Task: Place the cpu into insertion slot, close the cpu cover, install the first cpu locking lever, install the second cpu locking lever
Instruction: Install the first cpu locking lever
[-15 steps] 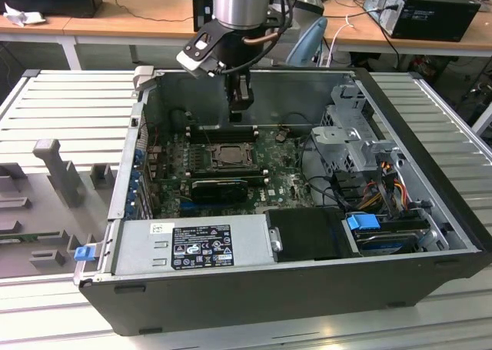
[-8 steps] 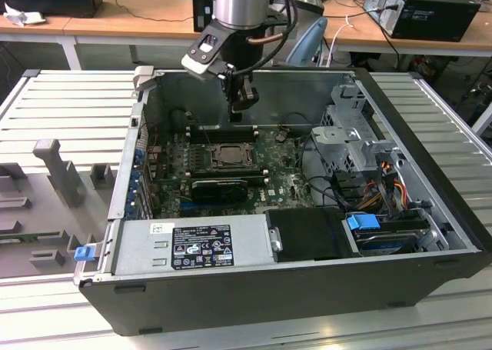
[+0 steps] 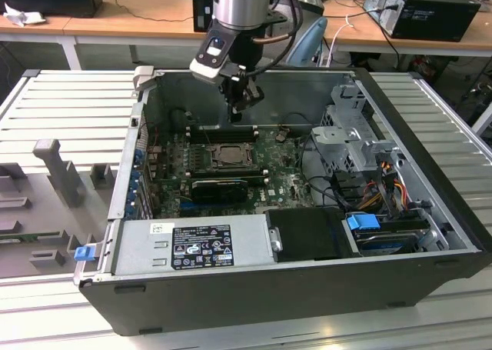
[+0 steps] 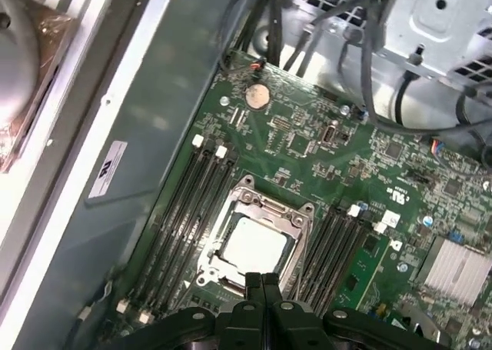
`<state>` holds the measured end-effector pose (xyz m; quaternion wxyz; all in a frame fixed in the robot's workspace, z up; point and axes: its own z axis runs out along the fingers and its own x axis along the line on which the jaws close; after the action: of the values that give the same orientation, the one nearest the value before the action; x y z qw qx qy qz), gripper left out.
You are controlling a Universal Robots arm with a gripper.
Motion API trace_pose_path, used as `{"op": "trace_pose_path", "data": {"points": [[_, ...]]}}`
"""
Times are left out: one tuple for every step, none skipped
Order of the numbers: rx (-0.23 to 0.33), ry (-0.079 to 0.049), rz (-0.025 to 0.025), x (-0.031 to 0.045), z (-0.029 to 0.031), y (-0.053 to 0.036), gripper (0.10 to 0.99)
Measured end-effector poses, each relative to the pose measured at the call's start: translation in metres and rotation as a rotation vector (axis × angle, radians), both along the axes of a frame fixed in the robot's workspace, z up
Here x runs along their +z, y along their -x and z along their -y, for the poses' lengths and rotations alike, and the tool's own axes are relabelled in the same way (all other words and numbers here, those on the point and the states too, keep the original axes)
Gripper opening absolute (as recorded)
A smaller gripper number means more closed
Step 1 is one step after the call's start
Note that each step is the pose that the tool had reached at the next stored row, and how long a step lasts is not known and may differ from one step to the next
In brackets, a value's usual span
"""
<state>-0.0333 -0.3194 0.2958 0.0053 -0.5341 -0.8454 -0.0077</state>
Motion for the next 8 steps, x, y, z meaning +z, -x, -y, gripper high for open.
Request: {"op": "trace_pose_path", "data": {"points": [[0.031,0.000,0.0000,-0.0001,0.0000,0.0000,0.106],[0.058,0.000,0.0000,-0.0001,0.0000,0.0000,0.106],[0.071,0.000,0.0000,-0.0001,0.0000,0.0000,0.106],[0.082,0.000,0.0000,-0.0001,0.0000,0.0000,0.106],[0.102,0.000,0.0000,-0.0001,0.0000,0.0000,0.106],[0.118,0.000,0.0000,-0.0001,0.0000,0.0000,0.106],[0.127,0.000,0.0000,-0.0001,0.0000,0.0000,0.106],[0.134,0.000,0.0000,-0.0001,0.0000,0.0000,0.106]]}}
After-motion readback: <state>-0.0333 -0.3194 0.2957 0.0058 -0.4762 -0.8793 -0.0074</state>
